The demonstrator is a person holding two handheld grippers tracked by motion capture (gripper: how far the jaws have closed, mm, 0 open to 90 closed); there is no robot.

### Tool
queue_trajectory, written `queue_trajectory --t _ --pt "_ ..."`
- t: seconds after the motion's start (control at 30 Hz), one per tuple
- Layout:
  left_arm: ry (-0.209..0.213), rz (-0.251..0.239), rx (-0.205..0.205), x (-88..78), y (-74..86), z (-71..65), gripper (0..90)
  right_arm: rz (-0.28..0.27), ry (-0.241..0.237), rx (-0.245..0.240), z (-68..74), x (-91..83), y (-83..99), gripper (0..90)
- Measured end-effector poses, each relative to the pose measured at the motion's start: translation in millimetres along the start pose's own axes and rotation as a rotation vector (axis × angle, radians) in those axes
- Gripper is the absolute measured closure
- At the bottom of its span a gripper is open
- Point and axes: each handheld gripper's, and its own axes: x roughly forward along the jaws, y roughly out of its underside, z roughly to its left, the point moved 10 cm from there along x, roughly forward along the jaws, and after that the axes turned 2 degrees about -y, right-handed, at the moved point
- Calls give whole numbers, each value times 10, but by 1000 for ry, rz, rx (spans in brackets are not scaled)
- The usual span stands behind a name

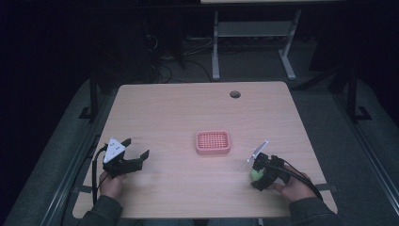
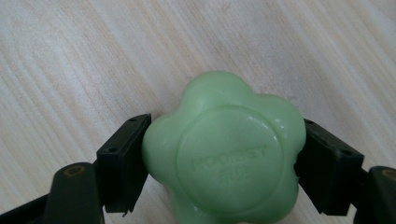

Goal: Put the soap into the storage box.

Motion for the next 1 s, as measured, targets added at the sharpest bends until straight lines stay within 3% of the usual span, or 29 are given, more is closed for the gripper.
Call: queue_trajectory --t 0.3,0.47,1.0 --pt "-2 -1 -2 -2 -1 6 142 -25 -13 -6 12 -61 -30 253" --pt "-2 -4 0 -7 -6 8 142 -3 -18 -28 28 -79 -62 255" --pt "-3 -7 -3 -16 -11 16 142 -9 -34 -20 48 17 -84 260"
